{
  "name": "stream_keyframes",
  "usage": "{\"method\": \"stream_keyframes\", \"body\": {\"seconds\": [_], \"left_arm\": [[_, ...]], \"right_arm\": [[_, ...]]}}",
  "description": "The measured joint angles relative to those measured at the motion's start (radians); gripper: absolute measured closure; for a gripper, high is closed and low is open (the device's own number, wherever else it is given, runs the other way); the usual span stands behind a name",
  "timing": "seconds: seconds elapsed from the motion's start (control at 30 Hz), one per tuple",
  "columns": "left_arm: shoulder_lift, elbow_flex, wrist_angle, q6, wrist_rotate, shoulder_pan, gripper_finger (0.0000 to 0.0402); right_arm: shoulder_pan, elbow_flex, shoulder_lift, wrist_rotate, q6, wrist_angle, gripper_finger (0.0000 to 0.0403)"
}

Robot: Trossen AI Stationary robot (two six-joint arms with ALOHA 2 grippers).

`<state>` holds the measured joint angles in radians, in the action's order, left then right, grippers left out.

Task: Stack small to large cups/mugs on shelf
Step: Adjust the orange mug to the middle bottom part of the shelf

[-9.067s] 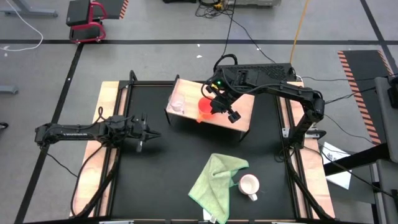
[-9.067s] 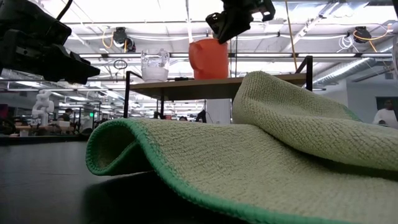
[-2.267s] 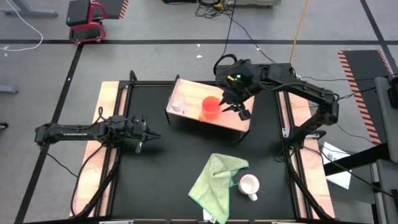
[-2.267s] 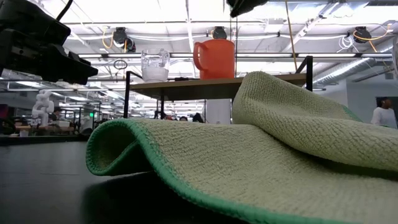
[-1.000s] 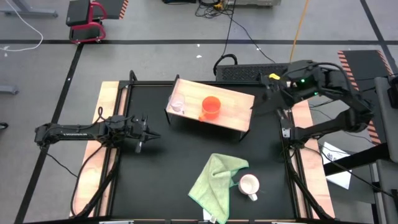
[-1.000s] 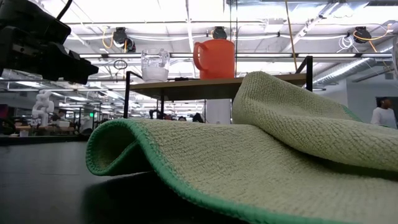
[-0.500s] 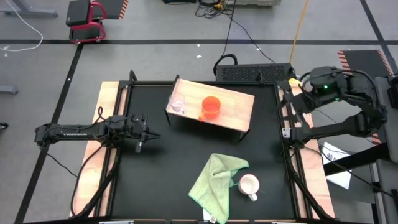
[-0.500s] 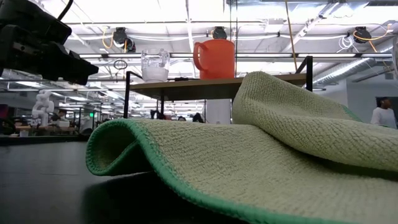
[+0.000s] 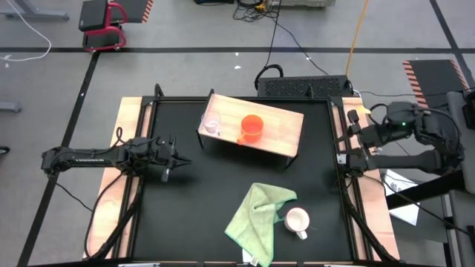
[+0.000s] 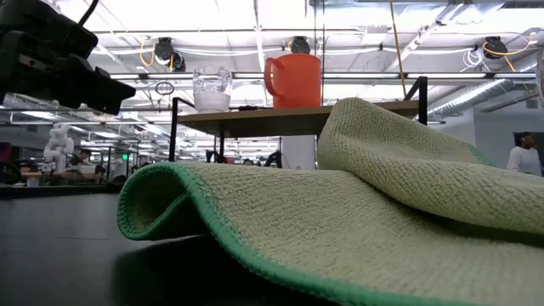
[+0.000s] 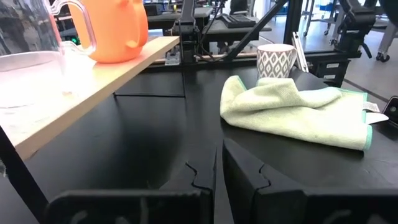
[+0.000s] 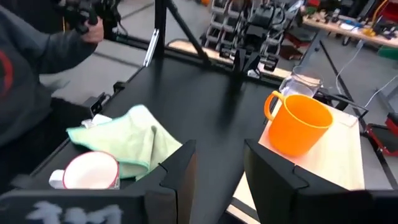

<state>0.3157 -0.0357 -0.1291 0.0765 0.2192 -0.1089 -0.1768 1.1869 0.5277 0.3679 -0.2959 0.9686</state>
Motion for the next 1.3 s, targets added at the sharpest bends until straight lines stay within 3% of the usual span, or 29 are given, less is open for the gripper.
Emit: {"method": "stream_keyframes", "body": {"seconds": [0.2,0.57,1.03,1.17,1.3], "left_arm": [[0.0,0.0,0.003,-0.008,0.0,0.0,0.0371],[0.0,0.0,0.005,-0.004,0.0,0.0,0.0371],[0.0,0.0,0.06,-0.003,0.008,0.0,0.0371],[0.0,0.0,0.06,0.016,0.008,0.0,0.0371],[0.0,0.0,0.06,0.045,0.008,0.0,0.0371]], "right_arm": [[0.0,-0.19,-0.105,-0.139,0.111,-0.125,0.0277],[0.0,-0.523,-0.223,-0.132,0.143,-0.331,0.0277],[0.0,-0.588,-0.427,-0.112,0.258,-0.387,0.0279],[0.002,-0.618,-0.441,-0.03,0.268,-0.436,0.0298],[0.002,-0.66,-0.441,-0.023,0.286,-0.494,0.0327]]}}
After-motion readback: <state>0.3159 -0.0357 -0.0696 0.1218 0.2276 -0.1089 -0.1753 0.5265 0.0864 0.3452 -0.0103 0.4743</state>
